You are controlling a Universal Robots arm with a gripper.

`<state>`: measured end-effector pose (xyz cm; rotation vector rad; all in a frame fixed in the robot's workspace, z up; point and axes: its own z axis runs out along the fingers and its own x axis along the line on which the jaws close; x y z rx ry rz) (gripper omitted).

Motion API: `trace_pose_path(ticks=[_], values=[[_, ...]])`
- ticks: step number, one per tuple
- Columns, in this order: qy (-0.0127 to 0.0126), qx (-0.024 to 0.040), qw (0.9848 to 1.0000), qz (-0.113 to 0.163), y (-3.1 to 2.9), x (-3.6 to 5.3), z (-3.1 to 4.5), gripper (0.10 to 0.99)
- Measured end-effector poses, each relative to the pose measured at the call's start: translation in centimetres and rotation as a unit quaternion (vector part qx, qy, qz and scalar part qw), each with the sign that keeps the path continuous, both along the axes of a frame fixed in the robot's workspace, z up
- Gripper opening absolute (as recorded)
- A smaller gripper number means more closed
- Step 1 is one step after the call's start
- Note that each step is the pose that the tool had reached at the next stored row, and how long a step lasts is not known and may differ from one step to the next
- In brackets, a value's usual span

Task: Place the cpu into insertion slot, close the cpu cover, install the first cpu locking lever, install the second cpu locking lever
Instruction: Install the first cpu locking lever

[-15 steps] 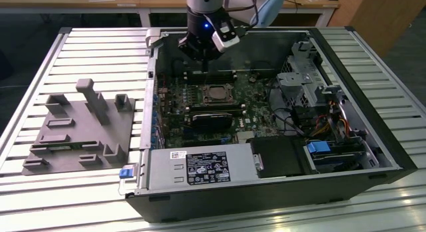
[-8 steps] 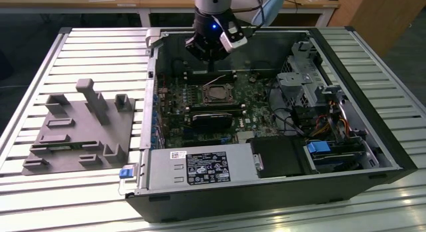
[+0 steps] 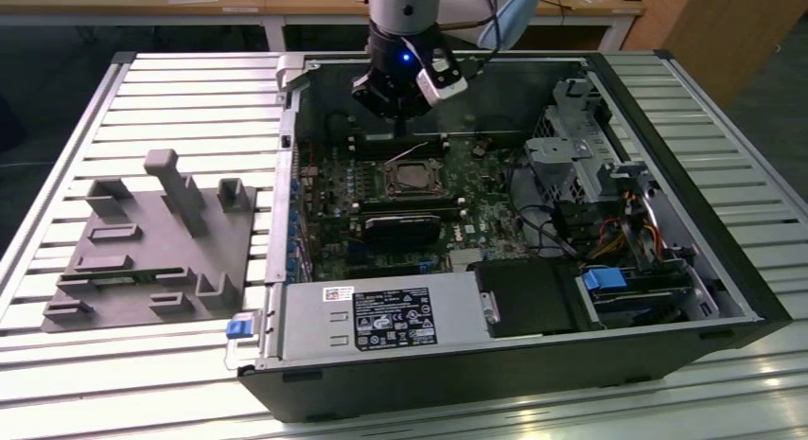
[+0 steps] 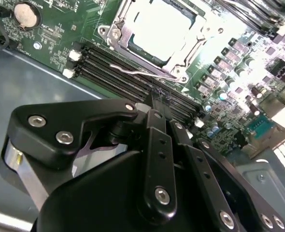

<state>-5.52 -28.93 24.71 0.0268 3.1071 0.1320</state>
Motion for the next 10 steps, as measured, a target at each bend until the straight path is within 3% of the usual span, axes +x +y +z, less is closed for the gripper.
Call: trace_pose_path(ticks=[10], values=[[0.0000,0.0027,1.0000,0.003,0.00,0.51,-0.98,0.106]])
